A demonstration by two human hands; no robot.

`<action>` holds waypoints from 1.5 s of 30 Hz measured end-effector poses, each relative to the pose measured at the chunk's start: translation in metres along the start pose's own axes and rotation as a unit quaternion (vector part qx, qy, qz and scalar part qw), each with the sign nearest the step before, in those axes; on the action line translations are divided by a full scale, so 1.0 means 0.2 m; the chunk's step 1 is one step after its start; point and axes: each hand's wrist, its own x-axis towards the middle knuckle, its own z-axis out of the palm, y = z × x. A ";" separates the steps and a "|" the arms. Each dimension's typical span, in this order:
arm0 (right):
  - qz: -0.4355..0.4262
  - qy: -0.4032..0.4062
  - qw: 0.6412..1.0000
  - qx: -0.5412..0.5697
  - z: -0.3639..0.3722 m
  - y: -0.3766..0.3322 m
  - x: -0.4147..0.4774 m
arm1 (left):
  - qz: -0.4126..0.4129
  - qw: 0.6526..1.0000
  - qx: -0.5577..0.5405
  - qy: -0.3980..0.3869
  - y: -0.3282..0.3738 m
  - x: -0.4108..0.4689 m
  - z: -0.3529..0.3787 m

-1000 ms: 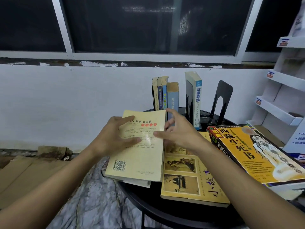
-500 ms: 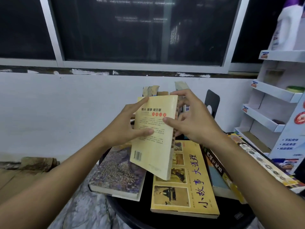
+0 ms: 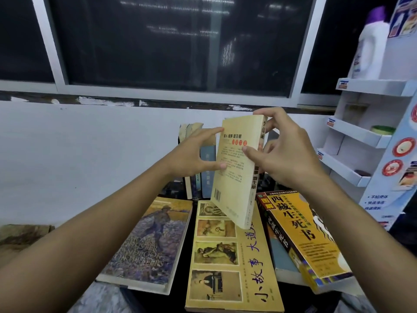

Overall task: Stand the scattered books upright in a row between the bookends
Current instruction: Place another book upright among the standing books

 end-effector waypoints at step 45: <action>-0.117 0.088 0.987 -0.063 0.56 0.30 0.27 | -0.040 0.939 0.303 0.158 -0.24 0.15 0.15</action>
